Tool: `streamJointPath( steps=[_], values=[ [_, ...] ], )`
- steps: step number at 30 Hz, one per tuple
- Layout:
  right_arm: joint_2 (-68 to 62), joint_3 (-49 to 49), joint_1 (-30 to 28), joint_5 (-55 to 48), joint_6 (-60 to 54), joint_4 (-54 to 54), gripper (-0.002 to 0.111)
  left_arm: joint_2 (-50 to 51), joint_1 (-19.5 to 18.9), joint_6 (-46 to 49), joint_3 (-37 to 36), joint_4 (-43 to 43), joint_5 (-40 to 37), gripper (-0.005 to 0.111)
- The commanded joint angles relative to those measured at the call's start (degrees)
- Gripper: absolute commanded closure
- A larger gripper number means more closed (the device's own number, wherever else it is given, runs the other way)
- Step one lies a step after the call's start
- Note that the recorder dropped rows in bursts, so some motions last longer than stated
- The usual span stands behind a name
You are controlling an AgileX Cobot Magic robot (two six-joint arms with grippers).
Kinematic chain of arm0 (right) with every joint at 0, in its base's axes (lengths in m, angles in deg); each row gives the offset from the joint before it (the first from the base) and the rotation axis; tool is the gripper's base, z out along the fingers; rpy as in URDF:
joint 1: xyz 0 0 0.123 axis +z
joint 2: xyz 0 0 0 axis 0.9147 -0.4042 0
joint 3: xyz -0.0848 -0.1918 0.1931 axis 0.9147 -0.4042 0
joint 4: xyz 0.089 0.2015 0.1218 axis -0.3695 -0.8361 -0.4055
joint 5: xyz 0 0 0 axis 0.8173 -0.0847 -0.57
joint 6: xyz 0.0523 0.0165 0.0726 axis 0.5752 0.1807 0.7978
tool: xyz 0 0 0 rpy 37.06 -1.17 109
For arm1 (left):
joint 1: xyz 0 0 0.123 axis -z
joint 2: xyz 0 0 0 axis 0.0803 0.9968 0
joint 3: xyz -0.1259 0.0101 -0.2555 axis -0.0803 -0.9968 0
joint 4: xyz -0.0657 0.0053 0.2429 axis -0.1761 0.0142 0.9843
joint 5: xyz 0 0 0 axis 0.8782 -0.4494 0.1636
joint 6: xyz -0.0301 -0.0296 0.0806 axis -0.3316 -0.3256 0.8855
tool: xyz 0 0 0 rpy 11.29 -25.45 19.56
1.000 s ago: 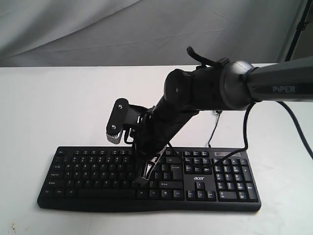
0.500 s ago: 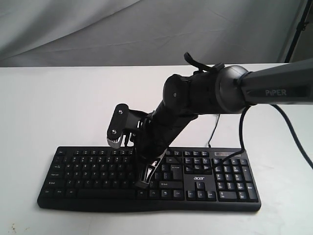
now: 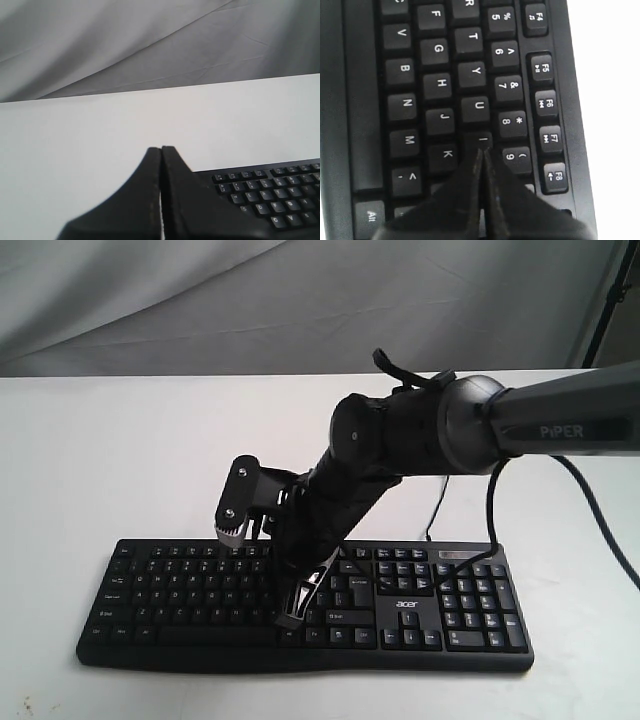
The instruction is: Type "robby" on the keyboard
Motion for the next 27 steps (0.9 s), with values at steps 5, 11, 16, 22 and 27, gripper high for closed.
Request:
streamJointPath(
  steps=[5,11,16,22,27],
  values=[
    [-1.08,-0.34,0.10,-0.74,-0.45,0.12,0.108,-0.20,0.36,-0.16,-0.25,0.27,0.31,0.107],
    [-1.72,-0.34,0.10,-0.34,-0.84,0.01,0.108,-0.20,0.36,-0.16,-0.25,0.27,0.31,0.107],
    [-0.21,-0.34,0.10,-0.56,-0.84,0.01,0.108,-0.20,0.36,-0.16,-0.25,0.27,0.31,0.107],
    [0.96,-0.34,0.24,1.50,-0.84,-0.57,0.108,-0.20,0.36,-0.16,-0.25,0.27,0.31,0.107],
    [1.05,-0.24,1.97,3.76,-1.56,-3.31,0.108,-0.20,0.36,-0.16,-0.25,0.27,0.31,0.107]
  ],
)
